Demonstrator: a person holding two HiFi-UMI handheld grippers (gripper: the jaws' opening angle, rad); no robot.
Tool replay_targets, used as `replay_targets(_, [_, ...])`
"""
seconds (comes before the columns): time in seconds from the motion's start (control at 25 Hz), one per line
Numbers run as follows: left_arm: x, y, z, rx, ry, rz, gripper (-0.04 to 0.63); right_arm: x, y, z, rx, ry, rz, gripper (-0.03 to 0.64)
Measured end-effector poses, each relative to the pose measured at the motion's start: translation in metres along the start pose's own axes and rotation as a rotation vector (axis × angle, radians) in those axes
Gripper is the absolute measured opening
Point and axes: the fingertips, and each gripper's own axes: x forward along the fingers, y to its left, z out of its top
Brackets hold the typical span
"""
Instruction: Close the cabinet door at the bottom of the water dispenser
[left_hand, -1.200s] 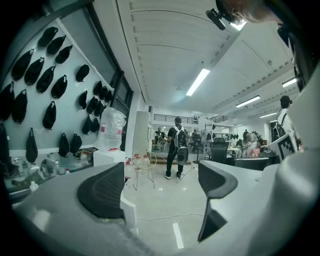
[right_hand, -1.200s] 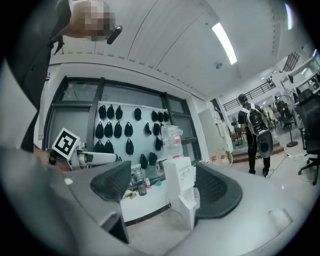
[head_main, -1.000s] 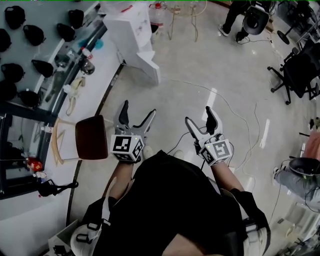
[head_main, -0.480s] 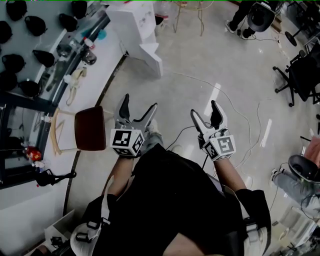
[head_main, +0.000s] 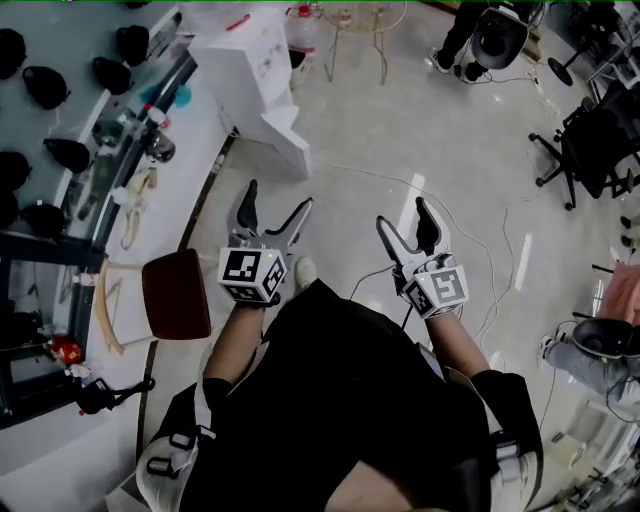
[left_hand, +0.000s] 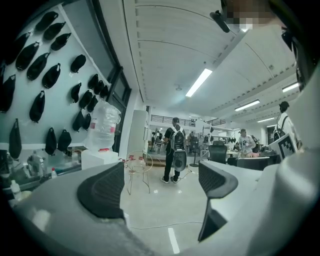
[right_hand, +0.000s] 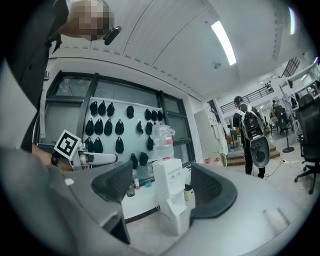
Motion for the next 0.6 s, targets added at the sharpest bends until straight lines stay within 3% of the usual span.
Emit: replay_targets(0.6, [0.068,0.135,0.017,-0.013,0.002,-0.030,0.469,0.162,0.014,0.003,-0.013,-0.006,0.003,0.344])
